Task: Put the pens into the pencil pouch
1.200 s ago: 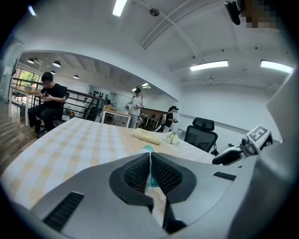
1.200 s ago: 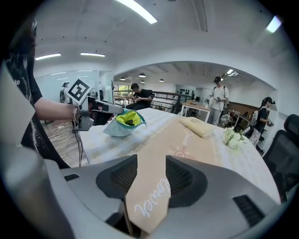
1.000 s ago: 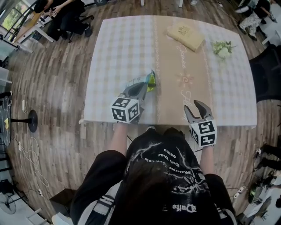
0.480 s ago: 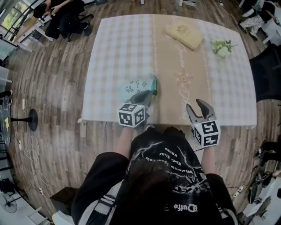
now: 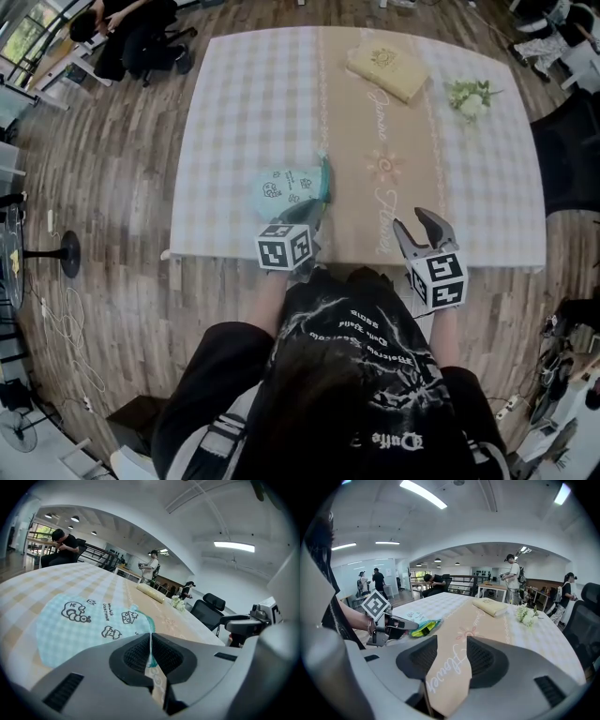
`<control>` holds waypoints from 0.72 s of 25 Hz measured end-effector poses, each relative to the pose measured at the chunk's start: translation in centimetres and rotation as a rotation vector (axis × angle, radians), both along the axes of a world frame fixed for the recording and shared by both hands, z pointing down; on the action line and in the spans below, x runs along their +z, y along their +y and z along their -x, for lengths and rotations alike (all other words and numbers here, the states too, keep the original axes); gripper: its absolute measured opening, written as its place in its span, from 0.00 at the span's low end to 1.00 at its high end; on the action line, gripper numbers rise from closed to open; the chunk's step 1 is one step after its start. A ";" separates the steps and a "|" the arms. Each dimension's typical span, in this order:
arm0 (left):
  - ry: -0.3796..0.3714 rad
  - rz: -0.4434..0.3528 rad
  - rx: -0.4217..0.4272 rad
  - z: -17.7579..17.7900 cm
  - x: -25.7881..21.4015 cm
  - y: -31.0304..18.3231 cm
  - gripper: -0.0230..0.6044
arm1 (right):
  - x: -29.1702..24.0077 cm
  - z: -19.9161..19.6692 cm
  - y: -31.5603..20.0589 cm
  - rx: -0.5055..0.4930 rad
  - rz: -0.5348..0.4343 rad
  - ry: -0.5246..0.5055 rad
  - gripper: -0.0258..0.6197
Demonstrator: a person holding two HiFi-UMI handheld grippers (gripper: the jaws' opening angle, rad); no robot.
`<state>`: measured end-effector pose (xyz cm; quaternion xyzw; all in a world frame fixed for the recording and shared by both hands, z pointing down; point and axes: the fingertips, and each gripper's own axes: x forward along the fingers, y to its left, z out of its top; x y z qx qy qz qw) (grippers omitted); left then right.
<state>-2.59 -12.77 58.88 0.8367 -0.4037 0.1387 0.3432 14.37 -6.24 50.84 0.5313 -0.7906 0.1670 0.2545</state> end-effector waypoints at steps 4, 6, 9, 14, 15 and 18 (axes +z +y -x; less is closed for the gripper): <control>-0.032 0.015 -0.017 -0.2 0.8 0.1 0.08 | 0.3 -0.5 -0.1 -0.005 0.014 0.001 0.36; -0.038 0.029 -0.016 -0.4 0.9 0.1 0.08 | 0.5 -0.6 -0.1 -0.007 0.017 -0.004 0.37; -0.031 0.048 -0.033 -0.5 0.9 0.2 0.09 | 0.6 -0.4 -0.2 -0.015 0.023 -0.014 0.39; -0.035 -0.008 -0.043 -0.6 -0.3 0.0 0.19 | 0.4 -0.1 -0.7 0.001 -0.008 0.001 0.40; -0.027 -0.016 -0.024 -0.8 -0.7 0.2 0.24 | 0.5 0.0 -0.8 0.005 -0.009 -0.006 0.40; -0.016 -0.060 0.023 -1.5 -2.4 1.0 0.30 | 0.8 0.7 -1.1 0.001 -0.005 -0.028 0.43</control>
